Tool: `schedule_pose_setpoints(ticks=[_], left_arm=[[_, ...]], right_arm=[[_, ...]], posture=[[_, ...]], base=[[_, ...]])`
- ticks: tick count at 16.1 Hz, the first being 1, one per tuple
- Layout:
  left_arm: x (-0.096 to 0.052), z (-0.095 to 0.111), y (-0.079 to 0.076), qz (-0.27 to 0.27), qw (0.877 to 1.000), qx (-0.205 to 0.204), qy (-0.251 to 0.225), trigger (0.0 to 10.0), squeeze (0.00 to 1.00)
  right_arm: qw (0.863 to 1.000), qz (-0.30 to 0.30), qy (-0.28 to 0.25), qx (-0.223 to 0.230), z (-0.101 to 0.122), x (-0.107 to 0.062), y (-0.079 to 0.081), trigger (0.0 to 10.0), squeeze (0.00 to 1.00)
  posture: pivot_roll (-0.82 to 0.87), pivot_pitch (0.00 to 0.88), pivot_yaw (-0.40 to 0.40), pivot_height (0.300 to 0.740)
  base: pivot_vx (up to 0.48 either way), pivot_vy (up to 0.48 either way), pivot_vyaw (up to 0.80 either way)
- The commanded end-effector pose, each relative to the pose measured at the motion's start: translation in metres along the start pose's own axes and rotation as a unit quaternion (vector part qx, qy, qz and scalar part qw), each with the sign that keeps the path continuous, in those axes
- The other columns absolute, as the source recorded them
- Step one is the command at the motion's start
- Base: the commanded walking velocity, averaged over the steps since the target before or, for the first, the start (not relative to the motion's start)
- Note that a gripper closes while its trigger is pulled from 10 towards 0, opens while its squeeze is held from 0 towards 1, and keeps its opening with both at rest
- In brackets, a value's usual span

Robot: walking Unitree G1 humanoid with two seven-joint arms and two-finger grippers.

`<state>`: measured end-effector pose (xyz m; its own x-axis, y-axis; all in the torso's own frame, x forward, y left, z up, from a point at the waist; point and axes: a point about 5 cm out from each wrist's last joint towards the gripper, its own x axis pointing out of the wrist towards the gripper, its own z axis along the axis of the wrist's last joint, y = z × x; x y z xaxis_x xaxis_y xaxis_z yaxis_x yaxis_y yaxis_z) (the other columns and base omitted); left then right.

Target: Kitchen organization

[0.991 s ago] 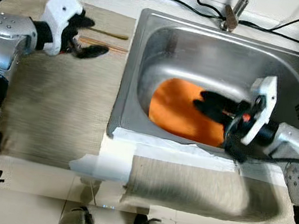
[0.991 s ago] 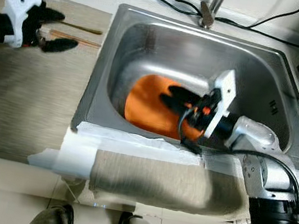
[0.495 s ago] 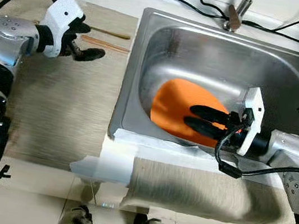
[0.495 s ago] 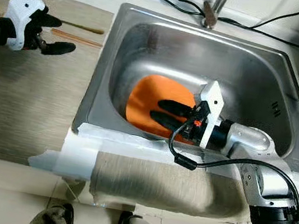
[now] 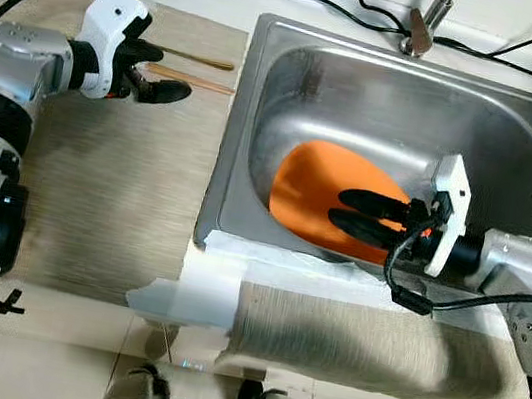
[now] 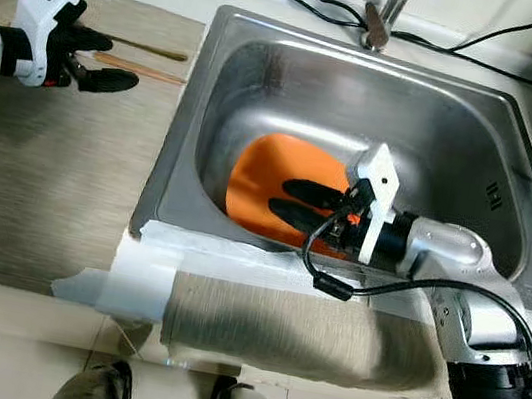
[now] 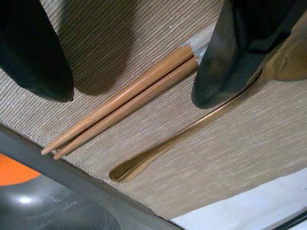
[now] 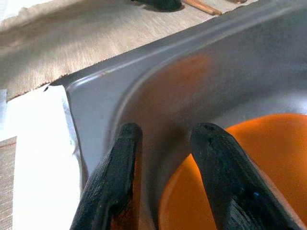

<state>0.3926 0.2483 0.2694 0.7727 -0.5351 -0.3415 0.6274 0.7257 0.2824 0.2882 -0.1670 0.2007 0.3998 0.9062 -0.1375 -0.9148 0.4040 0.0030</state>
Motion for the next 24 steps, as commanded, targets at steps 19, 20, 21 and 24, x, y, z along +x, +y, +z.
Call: schedule_pose_setpoints(ticks=[19, 20, 21, 24], left_arm=[[0.007, -0.030, -0.014, -0.069, 0.987, 0.059, 0.131, 0.0, 0.00], [0.007, -0.030, -0.014, -0.068, 0.987, 0.059, 0.130, 0.0, 0.00], [0.006, -0.031, -0.014, -0.072, 0.987, 0.060, 0.129, 0.0, 0.00], [0.005, -0.029, -0.015, -0.083, 0.988, 0.062, 0.114, 0.0, 0.00]], right_arm=[[0.999, 0.005, 0.025, -0.032, 0.002, 0.000, -0.008, 10.0, 0.00], [0.999, 0.004, 0.023, -0.032, 0.002, 0.001, -0.008, 10.0, 0.00], [0.999, 0.003, 0.022, -0.032, 0.002, 0.001, -0.007, 10.0, 0.00], [0.999, 0.000, 0.017, -0.034, 0.002, 0.002, -0.008, 10.0, 0.00]], posture=[[-0.17, 0.231, -0.116, 0.740], [-0.17, 0.221, -0.115, 0.740], [-0.17, 0.215, -0.115, 0.740], [-0.17, 0.208, -0.112, 0.740]], base=[[0.000, 0.000, 0.00], [0.000, 0.000, 0.00], [0.000, 0.000, 0.00], [0.000, 0.000, 0.00]])
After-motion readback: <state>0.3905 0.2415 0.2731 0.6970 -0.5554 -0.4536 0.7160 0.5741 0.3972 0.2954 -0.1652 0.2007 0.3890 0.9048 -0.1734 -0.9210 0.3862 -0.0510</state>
